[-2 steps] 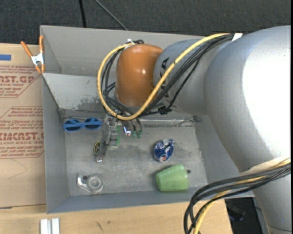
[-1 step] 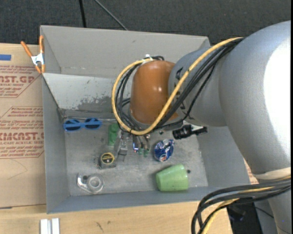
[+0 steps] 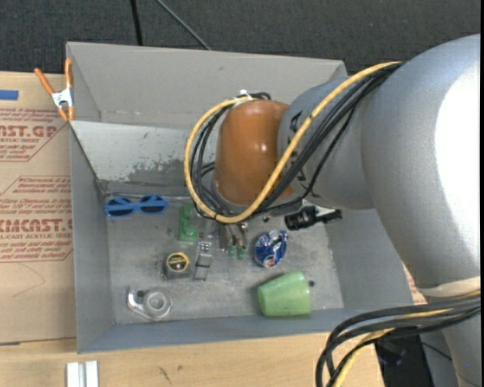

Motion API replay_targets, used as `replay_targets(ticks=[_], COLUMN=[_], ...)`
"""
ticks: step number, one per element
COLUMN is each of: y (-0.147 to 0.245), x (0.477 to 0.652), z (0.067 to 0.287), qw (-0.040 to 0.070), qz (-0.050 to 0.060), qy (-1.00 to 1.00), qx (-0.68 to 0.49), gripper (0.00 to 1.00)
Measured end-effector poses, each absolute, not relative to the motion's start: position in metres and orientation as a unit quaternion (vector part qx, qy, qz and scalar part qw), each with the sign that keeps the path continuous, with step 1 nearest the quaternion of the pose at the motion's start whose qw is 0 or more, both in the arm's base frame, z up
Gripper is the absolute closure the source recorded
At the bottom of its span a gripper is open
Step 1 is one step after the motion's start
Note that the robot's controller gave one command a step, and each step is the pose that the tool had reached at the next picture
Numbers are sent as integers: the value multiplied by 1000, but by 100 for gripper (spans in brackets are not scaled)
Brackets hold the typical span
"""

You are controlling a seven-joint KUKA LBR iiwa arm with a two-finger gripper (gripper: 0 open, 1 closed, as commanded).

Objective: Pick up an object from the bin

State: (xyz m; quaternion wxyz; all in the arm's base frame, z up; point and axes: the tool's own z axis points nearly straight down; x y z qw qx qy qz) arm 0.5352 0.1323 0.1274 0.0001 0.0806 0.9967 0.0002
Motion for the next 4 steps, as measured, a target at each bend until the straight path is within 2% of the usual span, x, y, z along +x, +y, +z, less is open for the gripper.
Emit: replay_targets(ticks=[1,2,4], y=[152,152,154], x=[524,525,537], z=[70,72,273], qw=[-1,0,6], qz=[0,1,1], qy=[995,995,996], qx=[-102,-101,-92], gripper=[0,100,100])
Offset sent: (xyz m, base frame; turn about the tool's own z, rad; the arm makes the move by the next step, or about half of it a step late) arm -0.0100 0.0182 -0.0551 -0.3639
